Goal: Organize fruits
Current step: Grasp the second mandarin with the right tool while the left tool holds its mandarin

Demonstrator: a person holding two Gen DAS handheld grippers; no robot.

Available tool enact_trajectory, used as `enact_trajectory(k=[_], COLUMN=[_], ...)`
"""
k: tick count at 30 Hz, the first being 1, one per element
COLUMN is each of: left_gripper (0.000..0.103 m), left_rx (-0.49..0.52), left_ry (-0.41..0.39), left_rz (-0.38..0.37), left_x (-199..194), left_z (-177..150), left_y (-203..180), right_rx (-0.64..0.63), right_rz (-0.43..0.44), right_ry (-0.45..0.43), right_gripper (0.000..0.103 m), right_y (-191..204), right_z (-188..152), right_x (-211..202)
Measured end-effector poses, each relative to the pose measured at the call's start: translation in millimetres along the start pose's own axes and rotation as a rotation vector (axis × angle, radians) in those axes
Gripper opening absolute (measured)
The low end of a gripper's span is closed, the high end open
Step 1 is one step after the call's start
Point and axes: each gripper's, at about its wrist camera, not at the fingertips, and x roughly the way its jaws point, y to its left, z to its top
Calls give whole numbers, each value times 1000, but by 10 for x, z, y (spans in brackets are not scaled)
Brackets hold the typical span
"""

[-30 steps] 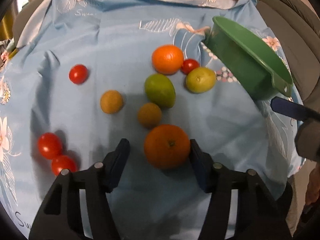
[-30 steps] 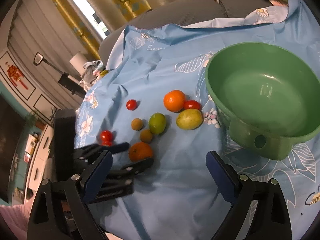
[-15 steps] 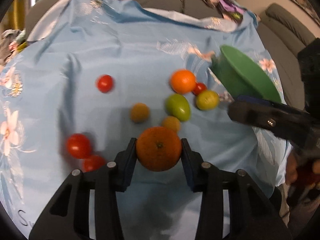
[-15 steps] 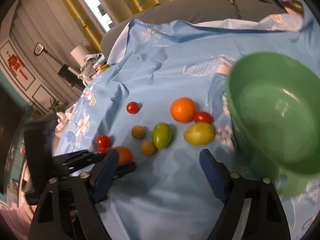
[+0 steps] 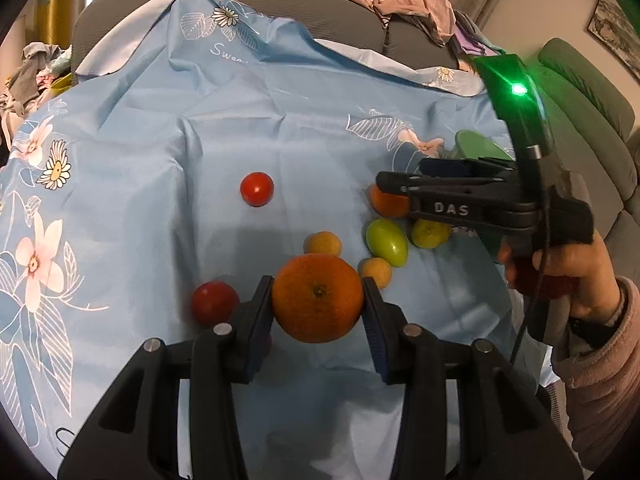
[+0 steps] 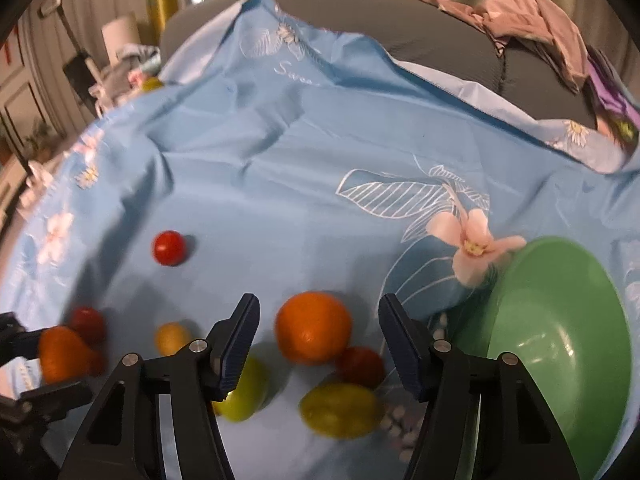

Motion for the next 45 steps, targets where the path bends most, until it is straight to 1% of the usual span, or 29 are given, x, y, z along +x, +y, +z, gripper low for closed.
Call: enact_trajectory(k=[1,4,7,9,12,14,16,20,22,27,38,41,45], left_gripper=[42,42,42,42,42,42,42,42,42,42,42,42,42], left_rx=[0,-1,-4,-4,-5,-6,-4,0,1,13,26,34,48], left_ry=[-2,-1,5,9,8,11,13,11,10,4,-2,-3,-4], left_rz=[-2,-10,-12,-13,-16,-18,-18,-18,-17,-14,4,-1,-7], left_x=[-6,-7,9,9,5,11,15,-4,-11,-77,-243,-280,-311], left_z=[0,-1,-2,-12,-7,-1,-3,-1,-5,-10,-19,-23,-21], left_y=[5,18,38,42,51,52,51,49,39,2,-138,-211,-313], right_rx=[-16,-53,-85,-77,-72,-71,-56,-26,-8,60,147,166,183], right_rz=[-3,11,-9,-18,-1,8,24,45,53,109,219,230,223], right_ry=[0,9,9,38,81,91,99,90,67,6,-101,-126,-162], right_gripper=[65,58,58,58,58,56,49,48,48,48,48,48,48], right_y=[18,54,107,78,59,68,51,28,26,0,26,-10,-78], right_z=[8,26,42,44,24,18,10,-13,-30,-119,-559,-647,-747], right_x=[5,26,62,145,266,299,317,287,231,-34,-647,-769,-938])
